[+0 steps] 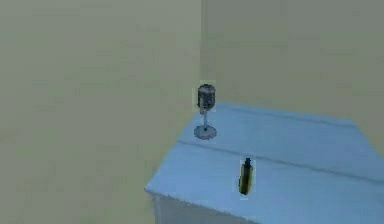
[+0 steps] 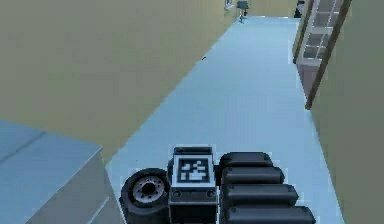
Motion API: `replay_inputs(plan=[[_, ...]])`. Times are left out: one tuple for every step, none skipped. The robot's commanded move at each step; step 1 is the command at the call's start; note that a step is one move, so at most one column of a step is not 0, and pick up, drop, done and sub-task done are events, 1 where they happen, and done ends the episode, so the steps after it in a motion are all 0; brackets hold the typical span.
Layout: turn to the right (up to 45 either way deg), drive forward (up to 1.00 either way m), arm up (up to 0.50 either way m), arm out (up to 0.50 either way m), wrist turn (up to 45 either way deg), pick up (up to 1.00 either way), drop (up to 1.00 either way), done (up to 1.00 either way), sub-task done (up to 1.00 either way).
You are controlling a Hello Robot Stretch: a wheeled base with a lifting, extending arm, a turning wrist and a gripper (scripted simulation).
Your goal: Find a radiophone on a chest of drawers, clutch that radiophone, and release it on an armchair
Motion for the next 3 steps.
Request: replay_inputs(plan=[[45.0, 0.00, 0.00, 0.00, 0.0, 0.00, 0.00, 0.00, 0.00], [45.0, 0.00, 0.00, 0.00, 0.0, 0.00, 0.00, 0.00, 0.00], [24.0, 0.00, 0.00, 0.00, 0.0, 0.00, 0.00, 0.00, 0.00]])
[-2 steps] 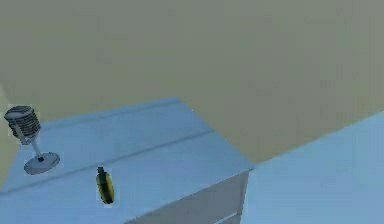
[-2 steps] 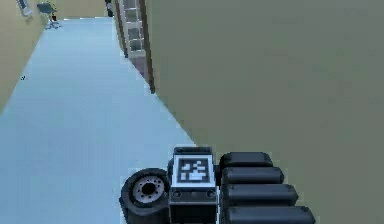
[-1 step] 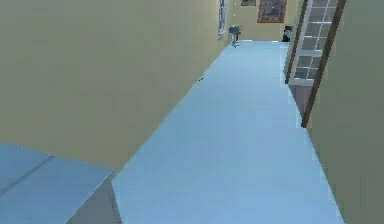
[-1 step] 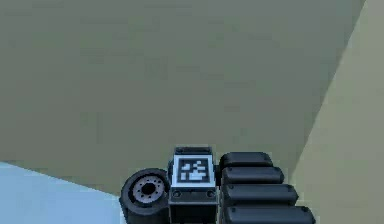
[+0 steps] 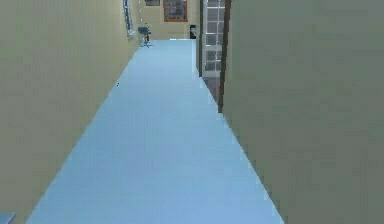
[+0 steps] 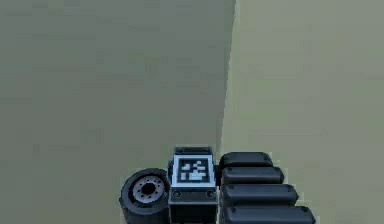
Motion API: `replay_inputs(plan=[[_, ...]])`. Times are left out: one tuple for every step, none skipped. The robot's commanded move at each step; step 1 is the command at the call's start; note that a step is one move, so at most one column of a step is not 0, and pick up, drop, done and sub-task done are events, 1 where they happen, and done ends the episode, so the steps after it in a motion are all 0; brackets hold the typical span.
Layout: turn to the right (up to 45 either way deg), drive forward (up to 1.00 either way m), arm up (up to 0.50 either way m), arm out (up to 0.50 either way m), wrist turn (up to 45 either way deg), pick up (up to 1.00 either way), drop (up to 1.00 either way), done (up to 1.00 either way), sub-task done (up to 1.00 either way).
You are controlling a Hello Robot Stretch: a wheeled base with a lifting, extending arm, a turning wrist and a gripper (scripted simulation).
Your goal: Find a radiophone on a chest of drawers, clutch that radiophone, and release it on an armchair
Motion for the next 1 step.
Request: replay_inputs(plan=[[0.0, 1.00, 0.00, 0.00, 0.0, 0.00, 0.00, 0.00, 0.00]])
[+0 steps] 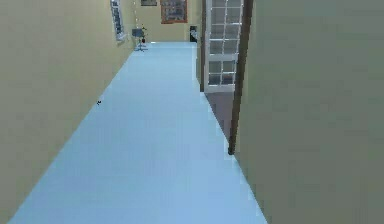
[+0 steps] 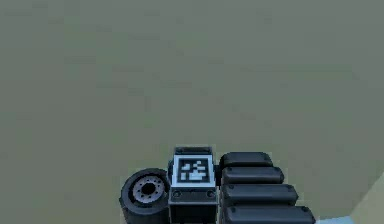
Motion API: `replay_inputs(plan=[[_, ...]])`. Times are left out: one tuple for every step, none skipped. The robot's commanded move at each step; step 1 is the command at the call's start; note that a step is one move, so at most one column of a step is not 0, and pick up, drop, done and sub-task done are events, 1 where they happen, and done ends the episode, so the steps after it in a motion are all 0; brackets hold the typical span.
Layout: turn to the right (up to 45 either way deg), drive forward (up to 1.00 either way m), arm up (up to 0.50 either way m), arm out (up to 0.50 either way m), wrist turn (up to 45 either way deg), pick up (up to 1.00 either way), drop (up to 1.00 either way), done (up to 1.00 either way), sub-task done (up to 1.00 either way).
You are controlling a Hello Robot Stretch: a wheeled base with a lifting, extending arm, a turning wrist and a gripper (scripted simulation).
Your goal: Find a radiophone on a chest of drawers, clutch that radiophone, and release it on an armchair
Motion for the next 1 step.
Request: replay_inputs(plan=[[0.0, 1.00, 0.00, 0.00, 0.0, 0.00, 0.00, 0.00, 0.00]])
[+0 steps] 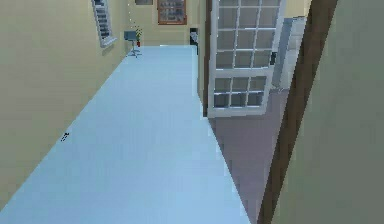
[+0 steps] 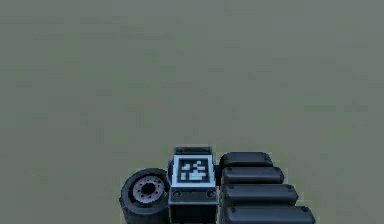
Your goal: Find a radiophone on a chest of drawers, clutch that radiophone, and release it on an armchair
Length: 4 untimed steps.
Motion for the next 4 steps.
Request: replay_inputs(plan=[[3.0, 0.00, 0.00, 0.00, 0.0, 0.00, 0.00, 0.00, 0.00], [0.0, 0.85, 0.00, 0.00, 0.0, 0.00, 0.00, 0.00, 0.00], [18.0, 0.00, 0.00, 0.00, 0.0, 0.00, 0.00, 0.00, 0.00], [0.0, 0.45, 0.00, 0.00, 0.0, 0.00, 0.00, 0.00, 0.00]])
